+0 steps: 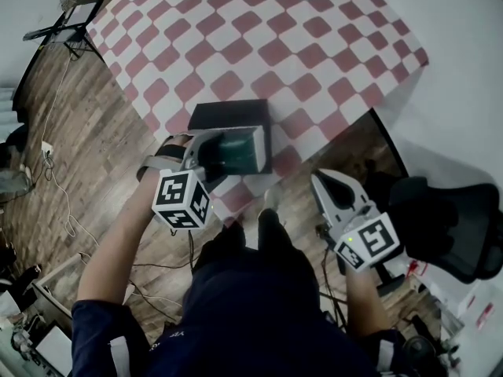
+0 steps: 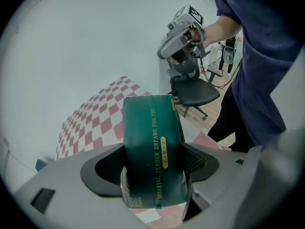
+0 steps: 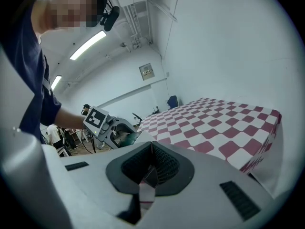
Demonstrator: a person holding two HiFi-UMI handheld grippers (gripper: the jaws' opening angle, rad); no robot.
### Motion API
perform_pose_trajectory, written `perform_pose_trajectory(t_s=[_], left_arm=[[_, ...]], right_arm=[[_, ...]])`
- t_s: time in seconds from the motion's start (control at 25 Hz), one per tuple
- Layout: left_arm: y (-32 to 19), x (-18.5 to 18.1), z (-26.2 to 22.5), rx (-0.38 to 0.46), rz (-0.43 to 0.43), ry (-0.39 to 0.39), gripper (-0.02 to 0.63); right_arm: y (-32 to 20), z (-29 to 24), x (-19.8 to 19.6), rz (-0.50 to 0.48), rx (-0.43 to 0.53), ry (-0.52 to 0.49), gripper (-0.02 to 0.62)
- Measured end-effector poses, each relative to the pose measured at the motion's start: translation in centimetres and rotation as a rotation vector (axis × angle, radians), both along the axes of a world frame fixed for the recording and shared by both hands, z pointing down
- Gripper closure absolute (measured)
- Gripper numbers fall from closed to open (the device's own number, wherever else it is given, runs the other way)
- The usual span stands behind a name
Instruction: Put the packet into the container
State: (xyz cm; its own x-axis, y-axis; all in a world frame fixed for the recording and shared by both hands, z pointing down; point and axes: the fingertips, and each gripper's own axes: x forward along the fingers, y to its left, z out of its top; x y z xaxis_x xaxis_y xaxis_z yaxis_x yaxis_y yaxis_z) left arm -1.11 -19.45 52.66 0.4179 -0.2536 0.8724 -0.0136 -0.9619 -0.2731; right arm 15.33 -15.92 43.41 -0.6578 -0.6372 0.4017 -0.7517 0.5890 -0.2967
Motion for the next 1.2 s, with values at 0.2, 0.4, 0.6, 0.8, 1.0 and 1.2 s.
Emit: perform_pose_trajectory(t_s=[0.2, 0.4, 0.6, 0.8, 1.0, 1.2], left_arm=[[0.2, 0.0, 1.8, -0.052, 0.007, -0.073, 0.215], [0.6, 0.1, 3.6, -0.118, 0.024, -0.120, 0.215], [0.3, 0.6, 4.6, -0.153, 0.027, -0.141, 0.215], [0.0, 0.7, 5.4, -0.183, 0.042, -0.175, 0.213], [0.0, 0.8, 6.0, -0.203, 0.057, -0.204, 0.213], [-0.1, 0.9, 6.2, -0.223, 0.084, -0.208, 0.213]], right_arm=[[0.0, 0.8, 0.6, -0.001, -0.015, -0.002, 0.578], [0.1, 1.7, 1.0, 0.002, -0.031, -0.005, 0.578], [0.1, 2.5, 1.4, 0.002, -0.051, -0.002, 0.578], [0.0, 2.9, 1.7, 0.008, -0.060, 0.001, 0.578], [0.1, 3.4, 1.9, 0.008, -0.075, 0.004, 0.578], [0.0, 3.5, 1.6, 0.003, -0.081, 0.006, 0.577]])
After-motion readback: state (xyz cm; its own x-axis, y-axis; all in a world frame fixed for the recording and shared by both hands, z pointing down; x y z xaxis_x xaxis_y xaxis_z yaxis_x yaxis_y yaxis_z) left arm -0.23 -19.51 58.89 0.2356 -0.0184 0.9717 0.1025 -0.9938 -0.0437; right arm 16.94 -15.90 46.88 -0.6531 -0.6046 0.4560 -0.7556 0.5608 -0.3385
